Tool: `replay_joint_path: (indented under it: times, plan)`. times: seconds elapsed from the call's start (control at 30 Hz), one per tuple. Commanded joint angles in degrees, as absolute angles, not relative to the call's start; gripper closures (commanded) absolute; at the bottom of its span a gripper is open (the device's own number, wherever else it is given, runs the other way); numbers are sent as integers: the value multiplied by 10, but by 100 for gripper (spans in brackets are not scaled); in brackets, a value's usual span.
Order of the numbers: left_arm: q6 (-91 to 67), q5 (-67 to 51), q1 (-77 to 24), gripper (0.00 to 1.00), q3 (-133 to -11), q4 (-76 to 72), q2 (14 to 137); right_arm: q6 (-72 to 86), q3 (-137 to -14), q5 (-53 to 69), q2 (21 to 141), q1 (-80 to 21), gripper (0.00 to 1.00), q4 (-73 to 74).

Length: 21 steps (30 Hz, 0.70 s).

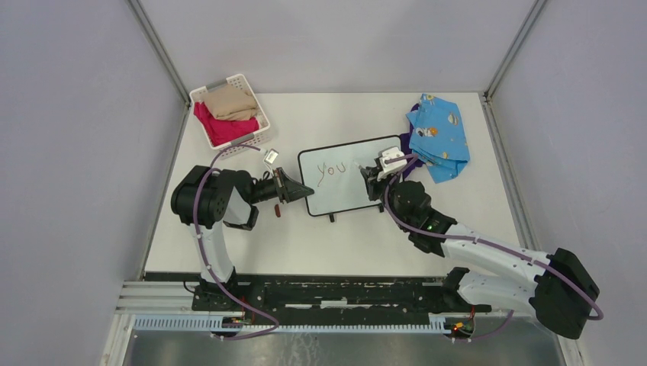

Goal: Write a sentence on the whiteboard

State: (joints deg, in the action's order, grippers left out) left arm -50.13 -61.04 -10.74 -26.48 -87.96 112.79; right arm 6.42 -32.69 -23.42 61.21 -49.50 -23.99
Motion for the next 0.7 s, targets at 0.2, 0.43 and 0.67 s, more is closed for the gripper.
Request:
replay_joint_path:
  times: [0.2,0.43,0.67]
  plan:
    - [-501,-630,-111,86,-264,-995,1142,79,-333,-292,624,-482,100,-262]
    - [-502,-630,-111,88,-265,-996,1142,77,-347,-294,640,-479,100,-271]
    - [-502,-631,-111,93,-265,-995,1142,71,-363,-280,660,-476,100,-269]
